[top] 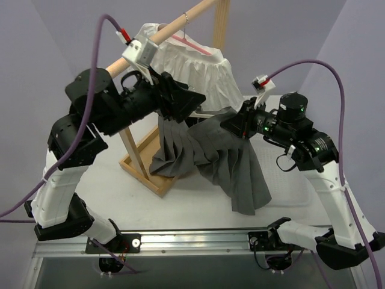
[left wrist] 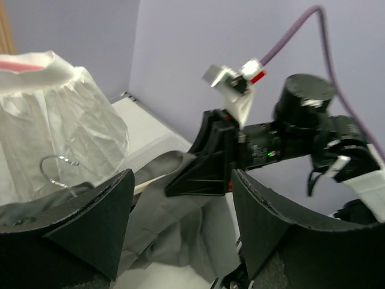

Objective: Remove the skirt from the hanger

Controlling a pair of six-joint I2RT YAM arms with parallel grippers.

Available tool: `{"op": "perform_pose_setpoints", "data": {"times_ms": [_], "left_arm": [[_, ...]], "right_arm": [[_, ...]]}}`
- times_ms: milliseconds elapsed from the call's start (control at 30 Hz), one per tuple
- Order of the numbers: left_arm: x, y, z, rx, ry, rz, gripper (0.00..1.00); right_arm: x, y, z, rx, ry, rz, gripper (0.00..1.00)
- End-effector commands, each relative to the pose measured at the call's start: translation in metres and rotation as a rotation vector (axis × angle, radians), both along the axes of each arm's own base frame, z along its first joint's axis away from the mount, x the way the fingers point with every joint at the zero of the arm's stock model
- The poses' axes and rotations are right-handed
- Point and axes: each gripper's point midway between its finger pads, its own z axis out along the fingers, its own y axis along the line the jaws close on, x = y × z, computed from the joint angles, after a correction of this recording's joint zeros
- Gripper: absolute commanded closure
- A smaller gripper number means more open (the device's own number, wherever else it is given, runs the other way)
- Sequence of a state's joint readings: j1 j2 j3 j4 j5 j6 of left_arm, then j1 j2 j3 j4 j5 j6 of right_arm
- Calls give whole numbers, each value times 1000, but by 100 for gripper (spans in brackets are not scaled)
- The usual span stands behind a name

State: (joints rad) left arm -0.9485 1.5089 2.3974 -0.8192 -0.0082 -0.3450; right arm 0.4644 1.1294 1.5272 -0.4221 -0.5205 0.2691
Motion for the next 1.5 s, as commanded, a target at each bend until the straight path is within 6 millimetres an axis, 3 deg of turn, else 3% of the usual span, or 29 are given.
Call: {"op": "perform_pose_setpoints", "data": {"times_ms": [0, 100, 200, 400, 833, 1467], "left_arm": [[14, 12, -7, 50, -60, 202, 25], [12, 15, -11, 69, -75, 292, 26], [17, 14, -28, 128, -58, 351, 27], [21, 17, -44, 173, -42, 406, 32], [22, 21, -76, 211, 70, 466, 37], [25, -10, -91, 240, 106, 415, 38]], "right_arm": [[-27, -16, 39, 54, -121, -7, 100], [-42, -19, 41, 74, -123, 15, 100], [-55, -23, 41, 79, -143, 30, 100], [-68, -27, 39, 85, -162, 51, 100], [-71, -30, 60, 159, -244, 29, 100], [-82, -20, 96, 280, -313, 101, 100]]}}
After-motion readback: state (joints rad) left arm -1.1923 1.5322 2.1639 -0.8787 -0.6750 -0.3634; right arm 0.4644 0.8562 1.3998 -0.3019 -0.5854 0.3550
